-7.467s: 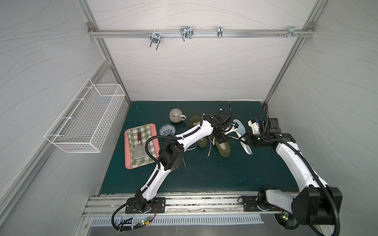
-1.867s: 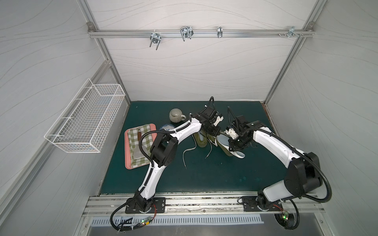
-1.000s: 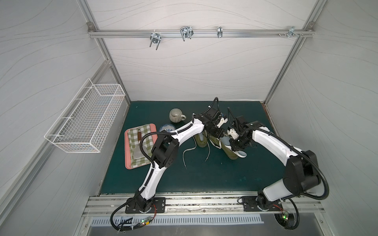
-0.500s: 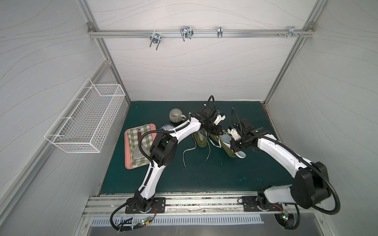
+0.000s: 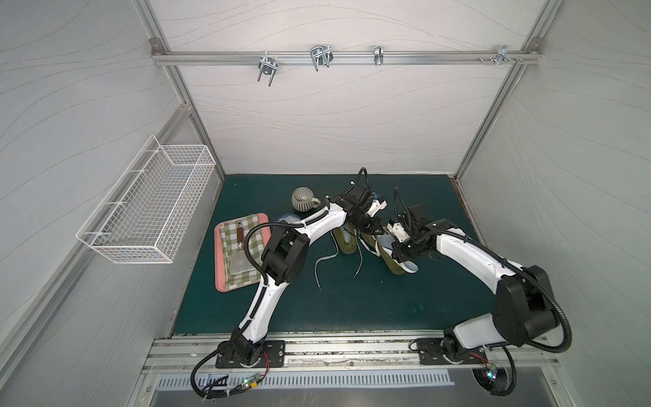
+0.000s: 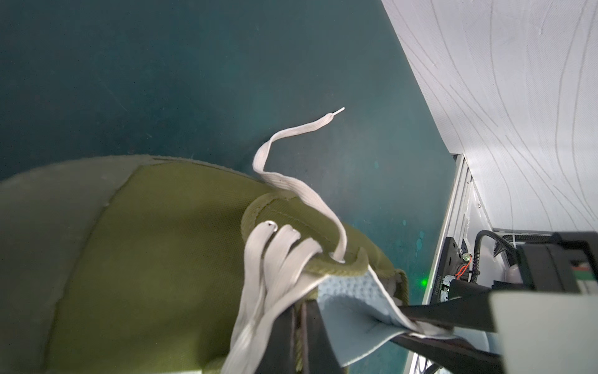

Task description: Insert the insole into the shoe

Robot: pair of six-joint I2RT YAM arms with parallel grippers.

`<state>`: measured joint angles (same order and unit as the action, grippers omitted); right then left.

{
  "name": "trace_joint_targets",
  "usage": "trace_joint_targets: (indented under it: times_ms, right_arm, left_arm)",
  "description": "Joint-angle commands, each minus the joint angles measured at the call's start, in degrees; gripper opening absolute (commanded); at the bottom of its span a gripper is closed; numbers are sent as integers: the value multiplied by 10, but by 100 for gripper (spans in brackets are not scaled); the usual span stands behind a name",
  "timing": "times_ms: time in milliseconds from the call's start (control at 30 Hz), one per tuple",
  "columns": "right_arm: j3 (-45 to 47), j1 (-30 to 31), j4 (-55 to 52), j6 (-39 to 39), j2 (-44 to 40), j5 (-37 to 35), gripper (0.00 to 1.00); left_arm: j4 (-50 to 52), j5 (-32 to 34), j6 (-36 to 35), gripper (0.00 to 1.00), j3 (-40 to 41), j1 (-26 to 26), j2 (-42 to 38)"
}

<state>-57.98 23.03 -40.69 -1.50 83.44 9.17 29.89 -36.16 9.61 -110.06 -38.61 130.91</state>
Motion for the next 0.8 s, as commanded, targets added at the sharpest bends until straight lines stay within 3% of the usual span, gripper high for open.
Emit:
trace_joint_targets:
  times_ms: [0, 267, 467, 567, 767]
  right_arm:
    - [-2, -16, 37, 6, 3, 35, 0]
    - [26, -11, 75, 50, -22, 42, 0]
    - [-12, -15, 61, 56, 33, 57, 0]
    - [-1, -24, 62, 51, 23, 81, 0]
    - [-16, -25, 90, 68, 45, 57, 0]
  left_arm:
    - [-48, -44, 7, 0, -19, -1, -3]
    - [-59, -55, 15, 0, -18, 0, 5]
    - [-40, -44, 5, 0, -27, 0, 11]
    - [-28, -33, -10, 0, -27, 0, 8]
    - [-34, -44, -6, 0, -27, 0, 11]
